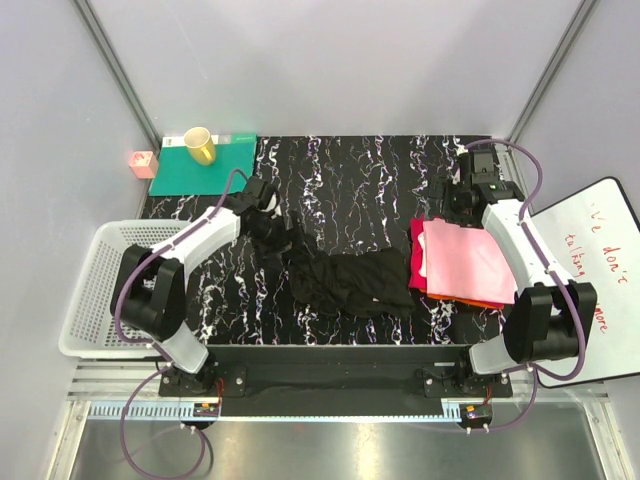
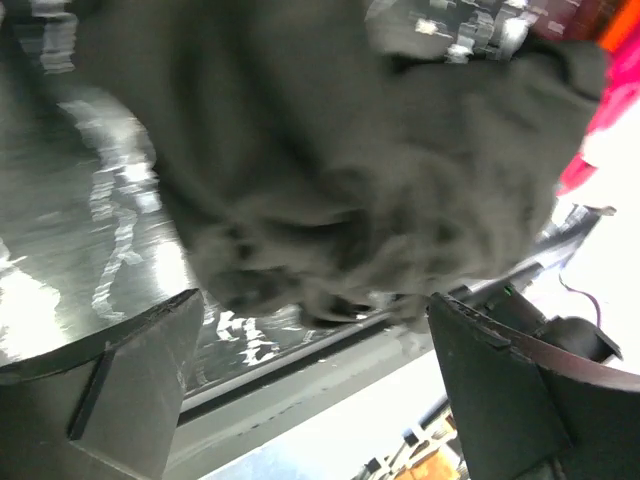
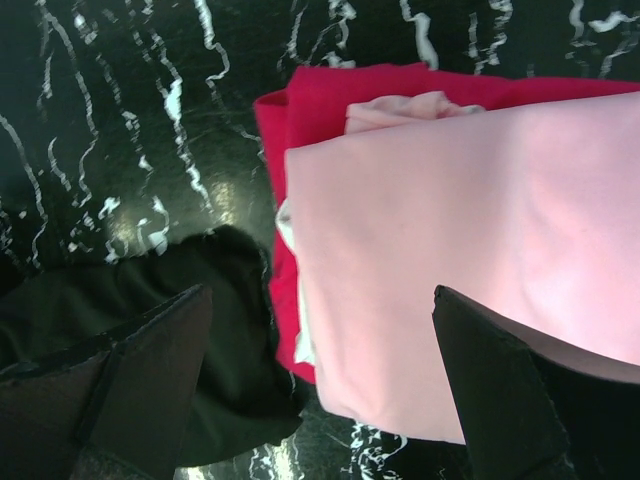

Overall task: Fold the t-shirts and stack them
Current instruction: Move the tshirt to the center of the board, then flatten the tshirt out

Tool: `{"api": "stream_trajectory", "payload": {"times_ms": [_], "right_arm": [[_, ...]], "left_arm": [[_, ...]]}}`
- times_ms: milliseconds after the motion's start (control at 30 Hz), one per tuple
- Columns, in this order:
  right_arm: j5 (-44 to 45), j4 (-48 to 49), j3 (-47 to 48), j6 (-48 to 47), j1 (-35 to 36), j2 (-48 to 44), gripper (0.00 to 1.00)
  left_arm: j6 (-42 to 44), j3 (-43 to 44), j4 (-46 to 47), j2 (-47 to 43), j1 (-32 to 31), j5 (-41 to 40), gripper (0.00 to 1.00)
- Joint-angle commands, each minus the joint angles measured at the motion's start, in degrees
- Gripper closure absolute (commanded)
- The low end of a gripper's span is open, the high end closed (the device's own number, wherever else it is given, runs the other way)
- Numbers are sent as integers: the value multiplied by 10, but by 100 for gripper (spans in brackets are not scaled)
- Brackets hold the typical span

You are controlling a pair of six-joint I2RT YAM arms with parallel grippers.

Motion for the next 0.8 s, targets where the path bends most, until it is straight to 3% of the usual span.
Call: {"api": "stream_trajectory", "payload": {"times_ms": [0, 133, 233, 300, 600, 667, 767], "right_arm": [[-91, 12, -8, -4, 4, -21, 0], [-163, 11, -20, 14, 4, -41, 0], [-225, 11, -21, 20, 6, -60, 0], [-246, 5, -12, 21, 33, -61, 6], [-147, -58, 99, 17, 214, 0, 13], [-140, -61, 110, 21, 247, 22, 14], [-138, -61, 113, 28, 277, 47, 16]], "left_arm": [[20, 52, -58, -43, 14, -74, 1], [44, 115, -68, -82, 11, -81, 1], [74, 167, -105, -59, -10, -64, 1], [94, 193, -133, -36, -40, -73, 1], [96, 165, -144, 21, -72, -63, 2], [99, 160, -144, 33, -72, -54, 6], [100, 158, -143, 56, -72, -52, 24]]}}
